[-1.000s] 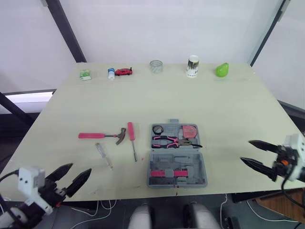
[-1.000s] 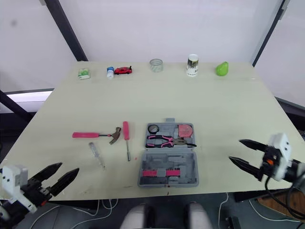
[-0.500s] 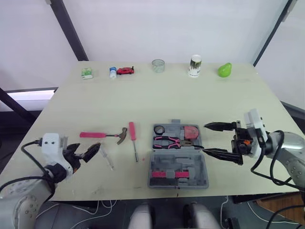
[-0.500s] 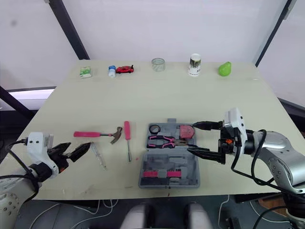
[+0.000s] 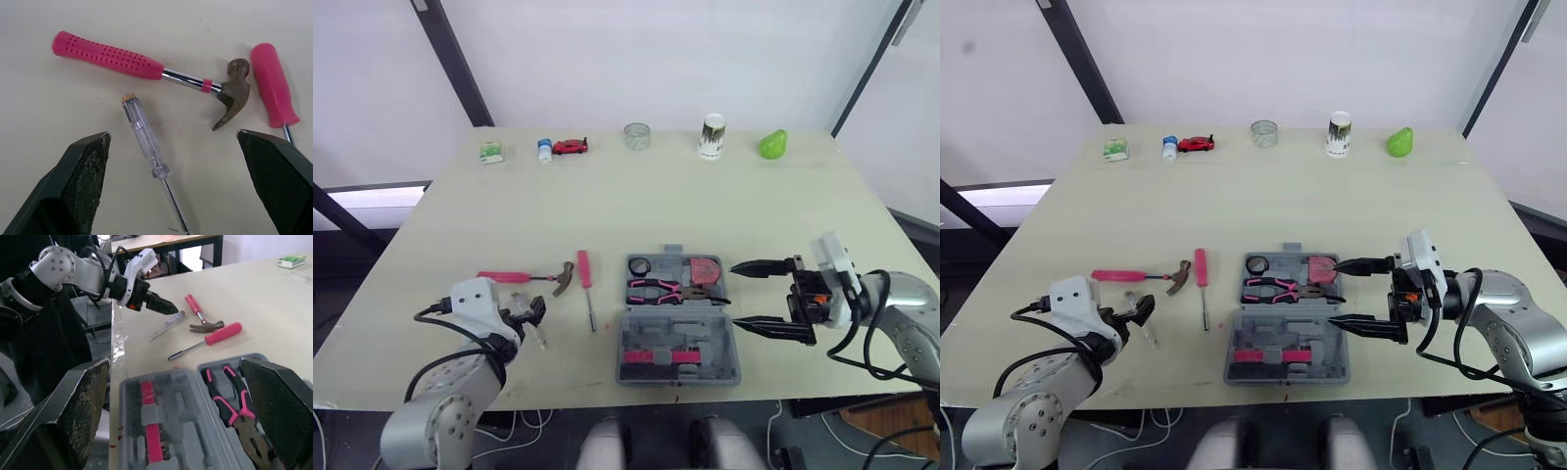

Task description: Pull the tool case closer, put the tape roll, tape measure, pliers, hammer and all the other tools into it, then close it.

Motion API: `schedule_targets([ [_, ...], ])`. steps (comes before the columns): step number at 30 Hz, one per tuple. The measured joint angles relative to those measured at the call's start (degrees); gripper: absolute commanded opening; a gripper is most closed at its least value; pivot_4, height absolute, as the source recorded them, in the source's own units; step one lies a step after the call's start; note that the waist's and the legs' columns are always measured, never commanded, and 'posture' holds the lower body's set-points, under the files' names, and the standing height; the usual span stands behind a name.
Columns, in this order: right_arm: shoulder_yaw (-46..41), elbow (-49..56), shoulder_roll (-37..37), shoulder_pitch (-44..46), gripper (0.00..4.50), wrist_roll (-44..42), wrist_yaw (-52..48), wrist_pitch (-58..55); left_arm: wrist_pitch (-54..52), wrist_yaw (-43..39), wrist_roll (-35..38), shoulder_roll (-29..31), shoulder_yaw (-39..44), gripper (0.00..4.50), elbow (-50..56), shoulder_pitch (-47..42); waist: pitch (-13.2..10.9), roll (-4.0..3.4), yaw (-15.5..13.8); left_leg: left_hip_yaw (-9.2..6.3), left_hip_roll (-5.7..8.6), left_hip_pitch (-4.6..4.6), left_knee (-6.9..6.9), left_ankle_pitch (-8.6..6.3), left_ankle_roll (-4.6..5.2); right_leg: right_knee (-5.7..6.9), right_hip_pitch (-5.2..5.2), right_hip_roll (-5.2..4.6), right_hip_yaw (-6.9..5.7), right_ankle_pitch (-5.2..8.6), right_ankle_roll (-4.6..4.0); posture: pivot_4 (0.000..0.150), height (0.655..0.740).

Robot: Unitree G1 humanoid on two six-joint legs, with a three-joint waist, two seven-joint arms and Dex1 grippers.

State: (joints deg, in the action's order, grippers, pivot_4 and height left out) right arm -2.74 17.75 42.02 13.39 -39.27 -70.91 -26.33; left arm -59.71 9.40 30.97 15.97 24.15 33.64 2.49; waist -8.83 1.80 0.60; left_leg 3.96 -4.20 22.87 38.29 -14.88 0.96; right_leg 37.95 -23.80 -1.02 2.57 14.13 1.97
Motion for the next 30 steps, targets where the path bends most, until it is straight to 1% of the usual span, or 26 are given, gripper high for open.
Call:
schedule_targets([
  [4, 0.1, -0.2, 0.0, 0.0, 4.45, 0.1, -0.1, 0.4, 0.2, 0.0, -1.6, -0.1, -0.2, 4.4, -1.6, -0.6, 0.0, 0.0, 0.0, 0.03, 0.0, 0.0, 0.0, 0.0, 0.0, -0.01, 0.0, -0.01, 0.02, 0.0, 0.0, 0.15, 0.74],
  [13, 0.1, -0.3, 0.0, -0.1, 4.45, 1.1, -0.7, 1.6, 2.8, -0.8, -6.1, -2.2, -2.4, 4.4, -9.8, -2.5, 0.0, 0.0, -0.1, 0.02, 0.02, 0.01, 0.02, 0.0, 0.0, -0.01, 0.0, -0.02, 0.01, 0.0, 0.01, 0.15, 0.74],
  [15, 0.1, -0.3, 0.0, -0.1, 4.5, 1.2, -0.7, 1.7, 3.4, -1.0, -6.9, -2.4, -2.4, 3.89, -10.9, -2.9, 0.0, 0.0, -0.1, 0.01, 0.02, 0.01, 0.01, 0.0, 0.0, -0.01, 0.0, -0.01, 0.0, 0.0, 0.01, 0.15, 0.74],
  [16, 0.1, -0.3, 0.0, -0.1, 4.5, 1.2, -0.7, 1.7, 3.6, -1.1, -7.1, -2.5, -2.5, 3.73, -11.0, -3.0, 0.0, 0.0, -0.1, 0.01, 0.01, 0.01, 0.01, 0.0, 0.0, -0.01, 0.0, -0.01, 0.01, 0.0, 0.01, 0.15, 0.74],
  [18, 0.1, -0.3, 0.0, -0.2, 4.5, 1.3, -0.8, 1.8, 4.0, -1.6, -7.4, -3.0, -2.5, 2.73, -11.6, -3.6, 0.0, 0.0, -0.1, 0.01, 0.01, 0.01, 0.01, 0.0, 0.0, 0.0, 0.0, -0.01, 0.0, 0.0, 0.01, 0.15, 0.74],
  [19, 0.1, -0.3, 0.0, -0.2, 4.5, 1.3, -0.8, 1.9, 4.0, -1.6, -7.4, -3.1, -2.5, 2.73, -11.6, -3.6, 0.0, 0.0, -0.1, 0.01, 0.01, 0.01, 0.01, 0.0, 0.0, -0.01, 0.0, -0.02, 0.0, 0.0, 0.01, 0.15, 0.74],
  [20, 0.1, -0.3, 0.0, -0.3, 4.5, 1.5, -0.8, 2.1, 4.0, -1.7, -7.5, -3.6, -2.7, 1.99, -11.8, -3.5, 0.0, 0.0, -0.1, 0.01, 0.01, 0.02, 0.01, 0.0, 0.0, -0.01, 0.0, -0.02, 0.01, -0.01, 0.01, 0.15, 0.74],
  [21, 0.1, -0.3, 0.0, -0.3, 4.5, 1.5, -0.8, 2.1, 4.0, -1.7, -7.5, -3.6, -2.7, 1.99, -11.8, -3.5, 0.0, 0.0, 0.0, 0.01, 0.01, 0.02, 0.01, 0.0, 0.0, -0.01, 0.0, -0.02, 0.01, -0.01, 0.01, 0.15, 0.74],
  [22, 0.1, -0.3, 0.0, -0.7, 4.5, 1.6, -0.9, 2.2, 4.0, -1.7, -7.7, -4.3, -2.8, 1.61, -11.7, -3.3, 0.0, 0.0, 0.0, 0.01, 0.01, 0.02, 0.01, 0.0, 0.0, -0.01, 0.0, -0.02, 0.01, -0.01, 0.01, 0.15, 0.74],
  [24, 0.1, -0.3, 0.0, -0.8, 4.5, 1.7, -1.0, 2.3, 4.0, -1.7, -7.9, -4.9, -2.7, 0.67, -10.7, -2.3, 0.0, 0.0, 0.0, 0.02, 0.01, 0.01, 0.01, 0.0, 0.0, -0.01, 0.0, -0.02, 0.02, -0.01, 0.01, 0.15, 0.74],
  [26, 0.2, -0.3, 0.0, -0.8, 4.5, 1.8, -1.0, 2.5, 3.6, -2.2, -7.8, -5.4, -3.1, 0.01, -8.8, -0.6, 0.0, 0.0, 0.0, 0.02, 0.01, 0.01, 0.01, 0.0, 0.0, -0.01, 0.0, -0.02, 0.02, -0.01, 0.01, 0.15, 0.74],
  [28, 0.2, -0.3, 0.0, -0.9, 4.5, 1.8, -1.1, 2.6, 3.0, -3.4, -7.6, -5.3, -3.5, 0.02, -6.2, 2.2, 0.0, 0.0, 0.0, 0.04, 0.01, 0.0, 0.0, 0.0, 0.0, -0.01, 0.0, -0.03, 0.03, 0.0, 0.01, 0.15, 0.74],
  [30, 0.2, -0.3, 0.1, -1.3, 4.5, 1.7, -1.2, 2.6, 3.0, -6.4, -7.0, -3.6, -4.4, 0.02, -2.7, 6.7, 0.0, 0.0, 0.2, 0.02, 0.0, 0.01, -0.01, 0.0, 0.0, -0.02, -0.01, -0.01, 0.02, 0.0, 0.0, 0.15, 0.74],
])
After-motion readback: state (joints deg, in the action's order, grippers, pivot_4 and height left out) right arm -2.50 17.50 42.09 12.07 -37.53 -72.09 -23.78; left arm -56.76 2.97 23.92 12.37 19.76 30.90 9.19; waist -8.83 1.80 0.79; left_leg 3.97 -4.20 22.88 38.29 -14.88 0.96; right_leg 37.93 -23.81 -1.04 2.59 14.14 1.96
